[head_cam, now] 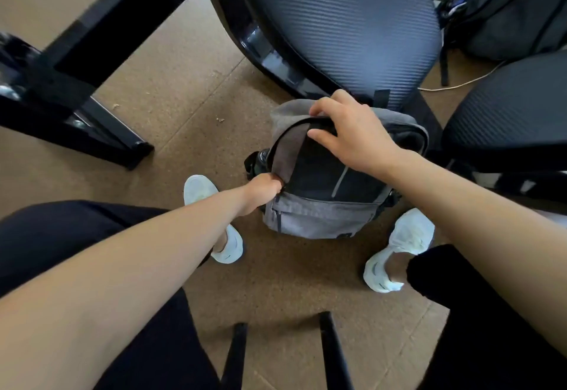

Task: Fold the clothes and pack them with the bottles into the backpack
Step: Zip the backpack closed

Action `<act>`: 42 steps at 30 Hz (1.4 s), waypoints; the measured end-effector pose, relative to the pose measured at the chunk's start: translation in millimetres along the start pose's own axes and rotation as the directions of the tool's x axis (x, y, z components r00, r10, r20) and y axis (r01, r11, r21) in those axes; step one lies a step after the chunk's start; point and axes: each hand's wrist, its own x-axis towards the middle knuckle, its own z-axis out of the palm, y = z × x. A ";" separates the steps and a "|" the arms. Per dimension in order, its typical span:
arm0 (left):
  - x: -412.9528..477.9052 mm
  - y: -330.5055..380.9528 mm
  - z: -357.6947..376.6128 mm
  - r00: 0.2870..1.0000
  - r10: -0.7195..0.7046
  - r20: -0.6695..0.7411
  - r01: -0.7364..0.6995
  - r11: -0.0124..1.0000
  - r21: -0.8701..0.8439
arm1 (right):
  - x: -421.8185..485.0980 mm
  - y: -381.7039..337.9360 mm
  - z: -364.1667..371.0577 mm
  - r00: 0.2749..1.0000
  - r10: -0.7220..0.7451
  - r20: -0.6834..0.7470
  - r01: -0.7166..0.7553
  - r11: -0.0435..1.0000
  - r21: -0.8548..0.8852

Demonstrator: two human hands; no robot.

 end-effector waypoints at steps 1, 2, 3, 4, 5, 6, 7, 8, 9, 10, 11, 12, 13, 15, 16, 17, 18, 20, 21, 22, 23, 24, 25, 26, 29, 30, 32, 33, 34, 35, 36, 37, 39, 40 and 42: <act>0.6 0.2 -0.1 1.000 -0.021 0.002 0.021 0.999 -0.027 | -0.9 0.7 1.1 0.999 0.024 -0.028 -0.023 1.000 0.005; 1.9 -0.3 -0.4 0.999 -0.032 0.007 0.033 0.999 -0.040 | -1.5 1.0 2.6 0.998 0.045 -0.053 -0.045 0.999 -0.001; 3.8 -1.2 -0.5 0.999 -0.032 0.018 0.033 0.999 -0.031 | -1.8 0.8 4.6 0.995 0.064 -0.072 -0.065 0.998 -0.017; 6.0 -2.4 -0.7 0.999 -0.030 0.027 0.030 1.000 -0.008 | -1.5 0.1 6.7 0.993 0.081 -0.084 -0.084 0.996 -0.034; 9.0 -4.4 -0.5 0.999 -0.023 0.028 0.022 1.000 0.019 | -1.0 -1.2 8.5 0.991 0.097 -0.092 -0.102 0.994 -0.046; 9.8 -5.8 -0.9 0.999 -0.018 0.032 0.017 0.999 0.031 | -0.2 -2.3 10.2 0.989 0.113 -0.095 -0.118 0.992 -0.051; 10.6 -7.4 -0.7 0.999 -0.013 0.046 0.012 0.999 0.033 | 0.4 -3.4 11.0 0.988 0.124 -0.093 -0.130 0.990 -0.051; 9.6 -8.8 -0.2 0.997 -0.011 0.072 0.010 1.000 0.022 | 1.1 -3.9 11.9 0.988 0.132 -0.084 -0.136 0.990 -0.047; 8.8 -10.7 0.2 0.996 -0.007 0.093 0.005 1.000 0.026 | 1.3 -4.2 12.2 0.989 0.134 -0.069 -0.137 0.990 -0.039; 6.8 -11.8 0.0 0.995 -0.014 0.103 0.012 1.000 0.018 | 0.9 -4.4 12.3 0.990 0.132 -0.049 -0.134 0.991 -0.026; 5.5 -12.8 -0.3 0.994 -0.030 0.102 0.031 0.999 -0.008 | 0.3 -4.4 12.0 0.991 0.127 -0.031 -0.128 0.992 -0.014; 4.1 -12.7 -0.8 0.995 -0.046 0.093 0.049 0.998 -0.033 | -0.2 -3.9 11.5 0.993 0.119 -0.016 -0.119 0.993 -0.005; 4.1 -12.9 -1.6 0.995 -0.048 0.084 0.052 0.998 -0.043 | -0.7 -3.0 10.7 0.994 0.107 -0.003 -0.107 0.994 0.000; 4.0 -11.9 -4.5 0.998 -0.040 0.053 0.042 0.998 -0.038 | -1.4 -0.4 7.9 0.997 0.074 0.031 -0.074 0.997 0.011; 3.3 -10.9 -6.8 0.998 -0.038 0.042 0.040 0.999 -0.031 | -1.7 1.5 6.2 0.997 0.056 0.048 -0.057 0.998 0.023; 2.6 -9.3 -8.4 0.998 -0.043 0.039 0.044 0.999 -0.028 | -2.1 3.2 3.9 0.997 0.038 0.060 -0.040 0.999 0.035; 0.9 -7.2 -9.4 0.997 -0.055 0.046 0.056 0.998 -0.023 | -2.8 5.1 2.2 0.997 0.021 0.070 -0.024 0.999 0.045; -2.0 -2.0 -10.2 0.994 -0.080 0.069 0.082 0.996 -0.026 | -4.7 8.0 -0.2 0.997 -0.008 0.074 0.003 0.998 0.063; -3.8 1.9 -10.1 0.994 -0.087 0.072 0.089 0.996 -0.027 | -5.5 9.0 -0.8 0.997 -0.014 0.077 0.008 0.998 0.070; -6.3 7.0 -9.9 0.994 -0.088 0.067 0.090 0.996 -0.026 | -6.1 9.9 -1.4 0.996 -0.018 0.082 0.012 0.997 0.071; -8.9 12.3 -9.8 0.995 -0.083 0.056 0.084 0.996 -0.027 | -6.6 11.4 -1.5 0.996 -0.021 0.087 0.015 0.998 0.068; -12.0 17.6 -10.0 0.996 -0.076 0.038 0.077 0.997 -0.031 | -7.2 13.3 -1.6 0.995 -0.019 0.095 0.013 0.998 0.062; -16.5 24.2 -9.9 0.998 -0.065 0.018 0.066 0.996 -0.056 | -8.1 15.4 -1.9 0.995 -0.018 0.095 0.013 0.999 0.053; -21.9 31.1 -9.9 0.999 -0.045 -0.003 0.044 0.993 -0.107 | -9.2 17.8 -1.9 0.996 -0.016 0.088 0.013 0.999 0.036; -44.5 54.5 -7.9 0.992 0.089 -0.090 -0.113 0.938 -0.327 | -11.5 24.7 -2.2 0.999 -0.009 0.041 0.010 0.999 -0.038; -53.0 61.8 -7.2 0.981 0.143 -0.134 -0.183 0.913 -0.366 | -11.9 26.0 -2.6 1.000 0.003 0.027 -0.002 0.998 -0.064; -70.1 74.1 -7.6 0.948 0.245 -0.202 -0.308 0.867 -0.391 | -12.4 28.9 -3.1 0.999 0.033 0.014 -0.032 0.993 -0.116; -77.6 78.6 -9.2 0.930 0.287 -0.228 -0.358 0.844 -0.398 | -12.4 30.8 -2.4 0.999 0.040 0.010 -0.038 0.989 -0.141; -81.6 81.8 -11.3 0.917 0.315 -0.246 -0.392 0.824 -0.409 | -12.5 30.7 -2.4 0.999 0.047 0.010 -0.045 0.985 -0.165; -83.1 84.4 -13.9 0.904 0.338 -0.261 -0.421 0.812 -0.404 | -12.5 31.4 -2.1 0.999 0.051 0.002 -0.049 0.982 -0.183; -83.0 86.0 -16.9 0.895 0.355 -0.270 -0.438 0.811 -0.388 | -12.7 32.0 -2.7 0.998 0.061 -0.002 -0.060 0.979 -0.194; -82.1 87.4 -19.3 0.892 0.364 -0.269 -0.445 0.815 -0.371 | -13.1 32.3 -3.8 0.997 0.075 -0.003 -0.074 0.977 -0.198; -77.8 91.0 -22.8 0.902 0.356 -0.244 -0.424 0.836 -0.348 | -14.2 35.0 -6.4 0.995 0.099 -0.005 -0.098 0.975 -0.198; -76.4 93.1 -24.8 0.913 0.343 -0.222 -0.401 0.856 -0.325 | -14.6 36.5 -7.2 0.994 0.111 0.002 -0.108 0.973 -0.202; -73.0 96.1 -29.7 0.925 0.315 -0.213 -0.364 0.895 -0.258 | -15.9 38.5 -8.1 0.991 0.128 0.032 -0.119 0.971 -0.206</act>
